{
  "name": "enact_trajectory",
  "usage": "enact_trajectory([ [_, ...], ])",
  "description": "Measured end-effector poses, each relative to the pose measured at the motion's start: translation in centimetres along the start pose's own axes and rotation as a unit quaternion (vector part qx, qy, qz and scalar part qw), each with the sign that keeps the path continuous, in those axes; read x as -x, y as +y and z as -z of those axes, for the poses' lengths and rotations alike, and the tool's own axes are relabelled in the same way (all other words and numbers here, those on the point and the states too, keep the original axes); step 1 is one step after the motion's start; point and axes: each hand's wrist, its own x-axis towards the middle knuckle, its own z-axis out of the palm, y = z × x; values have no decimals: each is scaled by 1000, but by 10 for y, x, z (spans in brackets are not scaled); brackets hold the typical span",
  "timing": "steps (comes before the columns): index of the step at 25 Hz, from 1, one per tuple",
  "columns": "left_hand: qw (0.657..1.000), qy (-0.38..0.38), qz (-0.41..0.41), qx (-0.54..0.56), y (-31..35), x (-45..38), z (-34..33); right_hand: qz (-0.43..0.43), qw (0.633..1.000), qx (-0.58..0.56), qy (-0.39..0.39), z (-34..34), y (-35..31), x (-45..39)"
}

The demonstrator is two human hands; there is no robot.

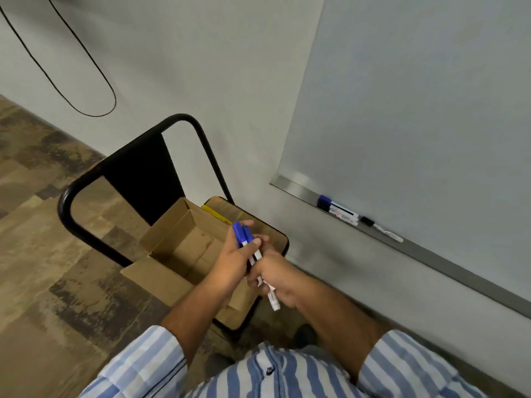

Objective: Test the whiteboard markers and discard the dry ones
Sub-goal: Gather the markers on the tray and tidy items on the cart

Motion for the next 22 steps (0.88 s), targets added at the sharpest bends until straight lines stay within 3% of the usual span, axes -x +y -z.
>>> enact_trajectory([
  [5,997,28,-54,37,4,2,-41,120,989,58,65,41,-2,18],
  [8,992,31,-42,114,2,-11,-70,161,977,27,135,65,2,33],
  [11,991,25,-26,132,-8,-21,-106,193,955,115,196,101,14,36],
  [17,988,26,30,152,-28,-33,-190,210,896,326,216,185,41,55],
  [22,983,12,94,157,-70,-56,-280,188,901,330,209,287,73,64],
])
